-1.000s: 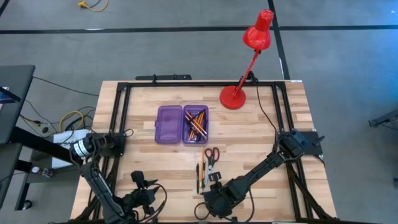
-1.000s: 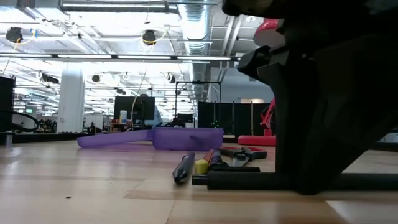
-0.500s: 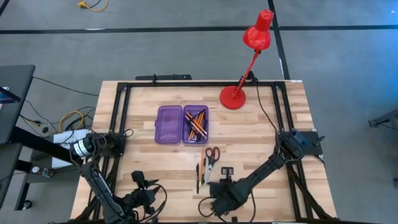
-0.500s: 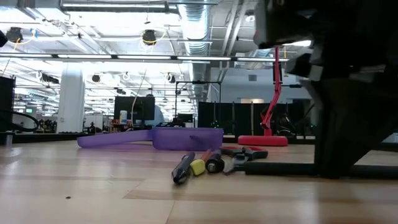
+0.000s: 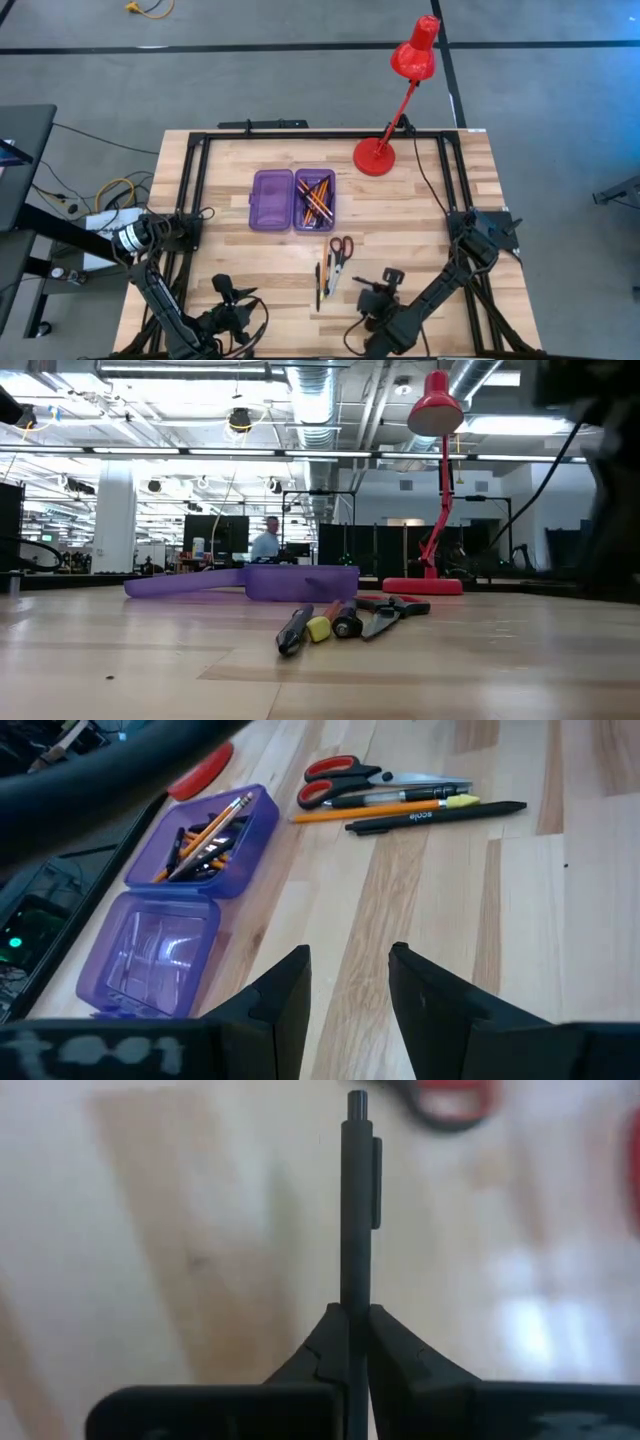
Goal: Pick & place school supplies into a supply box
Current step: Put the black pen into the violet supply box
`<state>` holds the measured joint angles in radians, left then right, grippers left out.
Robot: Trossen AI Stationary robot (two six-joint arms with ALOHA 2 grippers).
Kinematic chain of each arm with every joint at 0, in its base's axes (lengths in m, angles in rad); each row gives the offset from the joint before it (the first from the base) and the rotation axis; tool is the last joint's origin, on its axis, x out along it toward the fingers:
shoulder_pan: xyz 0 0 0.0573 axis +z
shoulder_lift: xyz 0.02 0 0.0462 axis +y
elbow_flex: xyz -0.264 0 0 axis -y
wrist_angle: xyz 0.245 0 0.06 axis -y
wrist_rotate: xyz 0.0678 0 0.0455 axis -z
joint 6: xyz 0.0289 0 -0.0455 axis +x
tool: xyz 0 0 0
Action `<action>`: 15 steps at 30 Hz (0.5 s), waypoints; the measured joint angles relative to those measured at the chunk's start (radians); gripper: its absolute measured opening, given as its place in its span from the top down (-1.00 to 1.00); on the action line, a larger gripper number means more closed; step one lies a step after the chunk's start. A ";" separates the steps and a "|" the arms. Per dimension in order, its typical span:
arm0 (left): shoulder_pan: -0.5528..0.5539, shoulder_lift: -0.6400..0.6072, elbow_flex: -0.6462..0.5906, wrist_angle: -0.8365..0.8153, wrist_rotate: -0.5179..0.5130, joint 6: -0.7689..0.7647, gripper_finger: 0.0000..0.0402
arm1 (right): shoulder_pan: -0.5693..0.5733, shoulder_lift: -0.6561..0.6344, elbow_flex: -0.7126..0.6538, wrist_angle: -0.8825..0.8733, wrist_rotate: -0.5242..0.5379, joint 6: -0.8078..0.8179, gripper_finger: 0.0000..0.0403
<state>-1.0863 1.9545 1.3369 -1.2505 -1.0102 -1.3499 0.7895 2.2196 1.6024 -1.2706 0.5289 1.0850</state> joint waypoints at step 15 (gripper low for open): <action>-0.003 0.000 0.000 0.004 0.000 -0.024 0.38 | -0.056 -0.003 0.126 -0.295 0.201 0.137 1.00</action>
<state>-1.0893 1.9545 1.3369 -1.2469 -1.0107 -1.3735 0.7333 2.2166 1.7280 -1.5661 0.7297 1.2224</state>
